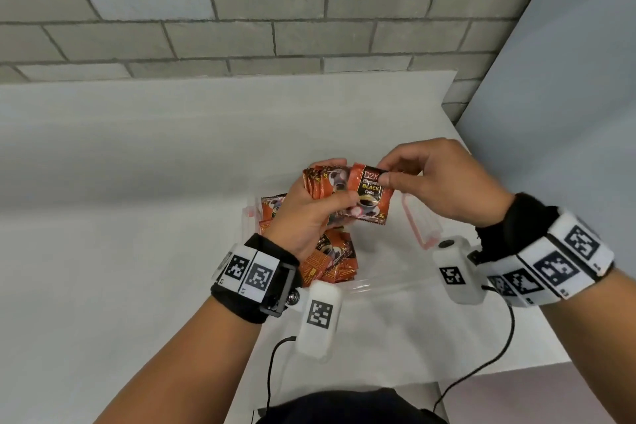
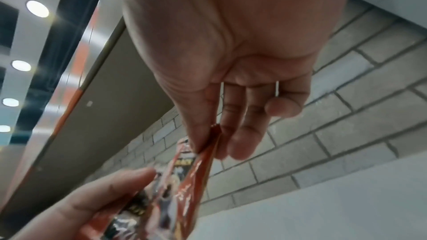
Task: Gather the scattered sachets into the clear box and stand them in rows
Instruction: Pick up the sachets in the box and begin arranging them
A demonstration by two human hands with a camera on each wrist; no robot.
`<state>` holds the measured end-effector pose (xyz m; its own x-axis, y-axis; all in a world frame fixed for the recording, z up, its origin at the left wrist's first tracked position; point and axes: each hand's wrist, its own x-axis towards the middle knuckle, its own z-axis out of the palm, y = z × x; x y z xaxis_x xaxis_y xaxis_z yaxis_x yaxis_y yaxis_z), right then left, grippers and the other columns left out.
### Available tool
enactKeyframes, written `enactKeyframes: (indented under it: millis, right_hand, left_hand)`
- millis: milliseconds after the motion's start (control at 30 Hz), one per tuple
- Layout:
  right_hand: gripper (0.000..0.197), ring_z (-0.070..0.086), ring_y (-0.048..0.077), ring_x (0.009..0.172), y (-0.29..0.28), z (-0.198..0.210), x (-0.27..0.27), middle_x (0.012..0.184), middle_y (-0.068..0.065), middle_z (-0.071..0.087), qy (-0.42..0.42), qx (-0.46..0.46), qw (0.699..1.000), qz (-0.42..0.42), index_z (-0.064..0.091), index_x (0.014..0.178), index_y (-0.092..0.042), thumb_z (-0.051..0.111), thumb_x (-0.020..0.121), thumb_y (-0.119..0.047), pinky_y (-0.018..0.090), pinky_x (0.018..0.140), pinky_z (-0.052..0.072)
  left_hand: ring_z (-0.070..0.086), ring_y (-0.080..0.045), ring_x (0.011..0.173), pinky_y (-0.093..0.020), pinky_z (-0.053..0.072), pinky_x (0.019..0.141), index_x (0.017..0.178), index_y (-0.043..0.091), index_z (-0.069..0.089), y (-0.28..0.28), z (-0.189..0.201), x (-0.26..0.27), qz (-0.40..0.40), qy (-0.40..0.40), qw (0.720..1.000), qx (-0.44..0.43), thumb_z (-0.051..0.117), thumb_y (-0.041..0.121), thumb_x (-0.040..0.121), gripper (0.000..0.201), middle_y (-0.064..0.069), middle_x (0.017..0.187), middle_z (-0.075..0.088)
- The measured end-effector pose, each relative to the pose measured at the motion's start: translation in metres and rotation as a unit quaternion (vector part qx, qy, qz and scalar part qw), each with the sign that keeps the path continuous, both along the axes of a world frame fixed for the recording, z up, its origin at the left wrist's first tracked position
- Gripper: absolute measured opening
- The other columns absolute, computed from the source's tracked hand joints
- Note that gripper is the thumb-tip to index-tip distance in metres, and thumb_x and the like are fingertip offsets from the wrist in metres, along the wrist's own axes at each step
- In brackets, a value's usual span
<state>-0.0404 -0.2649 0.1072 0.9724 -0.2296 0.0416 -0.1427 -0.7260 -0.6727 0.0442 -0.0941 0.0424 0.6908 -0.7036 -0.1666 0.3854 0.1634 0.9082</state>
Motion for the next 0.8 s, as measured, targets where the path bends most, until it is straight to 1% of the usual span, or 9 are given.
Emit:
enactKeyframes:
  millis: [67, 167, 267, 367, 433, 533, 600, 700, 800]
  right_hand:
    - [0.004, 0.058, 0.005, 0.064, -0.012, 0.004, 0.009, 0.075, -0.009, 0.068, 0.028, -0.049, 0.998, -0.015, 0.067, 0.084, -0.027, 0.068, 0.086, -0.023, 0.019, 0.06, 0.043]
    - [0.005, 0.054, 0.011, 0.072, -0.026, -0.006, 0.027, 0.081, -0.007, 0.062, 0.092, -0.162, 0.982, -0.032, 0.066, 0.085, -0.023, 0.062, 0.088, -0.021, 0.021, 0.059, 0.036]
    - [0.015, 0.047, 0.012, 0.079, -0.031, -0.023, 0.044, 0.08, -0.009, 0.052, 0.144, -0.214, 0.966, -0.018, 0.072, 0.096, -0.015, 0.059, 0.09, -0.021, 0.021, 0.059, 0.032]
    - [0.017, 0.051, 0.016, 0.082, -0.028, -0.035, 0.056, 0.097, 0.002, 0.065, 0.197, -0.244, 0.95, 0.001, 0.072, 0.098, -0.014, 0.057, 0.091, -0.018, 0.023, 0.067, 0.036]
    - [0.016, 0.058, 0.023, 0.087, -0.025, -0.041, 0.061, 0.103, 0.008, 0.065, 0.23, -0.276, 0.933, 0.001, 0.071, 0.099, -0.015, 0.057, 0.091, -0.017, 0.028, 0.068, 0.039]
    - [0.018, 0.06, 0.028, 0.088, -0.019, -0.046, 0.069, 0.105, 0.009, 0.061, 0.264, -0.337, 0.904, -0.001, 0.069, 0.102, -0.013, 0.056, 0.09, -0.013, 0.029, 0.065, 0.041]
    - [0.018, 0.058, 0.028, 0.083, -0.016, -0.048, 0.073, 0.104, 0.01, 0.06, 0.275, -0.371, 0.887, 0.002, 0.067, 0.104, -0.011, 0.056, 0.089, -0.01, 0.029, 0.064, 0.041]
    - [0.017, 0.048, 0.024, 0.073, -0.011, -0.048, 0.078, 0.096, 0.008, 0.056, 0.293, -0.409, 0.864, 0.009, 0.064, 0.102, -0.007, 0.055, 0.087, -0.005, 0.029, 0.064, 0.039]
    - [0.008, 0.044, 0.023, 0.071, -0.006, -0.048, 0.08, 0.088, 0.007, 0.05, 0.3, -0.423, 0.855, 0.018, 0.058, 0.094, -0.008, 0.054, 0.088, -0.005, 0.03, 0.064, 0.038]
  left_hand:
    - [0.066, -0.023, 0.084, -0.041, 0.054, 0.082, 0.114, 0.004, 0.056, 0.004, 0.0, 0.007, 0.042, 0.016, 0.999, 0.003, 0.066, 0.006, 0.083, 0.033, -0.015, 0.098, 0.065]
    - [0.065, -0.019, 0.076, -0.041, 0.053, 0.084, 0.098, 0.009, 0.06, 0.011, -0.002, 0.014, 0.065, 0.062, 0.996, -0.01, 0.063, 0.009, 0.085, 0.012, -0.006, 0.083, 0.067]
    - [0.066, -0.017, 0.074, -0.041, 0.054, 0.083, 0.097, 0.01, 0.061, 0.015, -0.004, 0.016, 0.063, 0.07, 0.995, -0.02, 0.066, 0.015, 0.081, 0.018, -0.005, 0.081, 0.068]
    - [0.065, -0.018, 0.074, -0.042, 0.054, 0.084, 0.095, 0.008, 0.063, 0.02, -0.005, 0.017, 0.059, 0.071, 0.995, -0.03, 0.068, 0.019, 0.074, 0.024, -0.007, 0.082, 0.066]
    - [0.065, -0.02, 0.076, -0.041, 0.055, 0.081, 0.095, 0.009, 0.062, 0.024, -0.008, 0.019, 0.062, 0.081, 0.994, -0.037, 0.069, 0.019, 0.072, 0.026, -0.009, 0.085, 0.065]
    - [0.065, -0.02, 0.077, -0.038, 0.056, 0.076, 0.098, 0.011, 0.061, 0.028, -0.01, 0.022, 0.067, 0.089, 0.993, -0.042, 0.069, 0.02, 0.072, 0.029, -0.008, 0.088, 0.065]
    - [0.065, -0.02, 0.076, -0.038, 0.057, 0.077, 0.095, 0.012, 0.062, 0.029, -0.01, 0.023, 0.069, 0.088, 0.993, -0.045, 0.068, 0.02, 0.071, 0.026, -0.008, 0.088, 0.066]
    - [0.066, -0.019, 0.075, -0.039, 0.057, 0.079, 0.094, 0.012, 0.064, 0.028, -0.009, 0.024, 0.067, 0.089, 0.993, -0.045, 0.067, 0.02, 0.072, 0.024, -0.008, 0.087, 0.067]
    - [0.066, -0.019, 0.073, -0.04, 0.056, 0.08, 0.095, 0.011, 0.063, 0.029, -0.01, 0.027, 0.07, 0.1, 0.991, -0.046, 0.067, 0.018, 0.074, 0.023, -0.008, 0.087, 0.067]
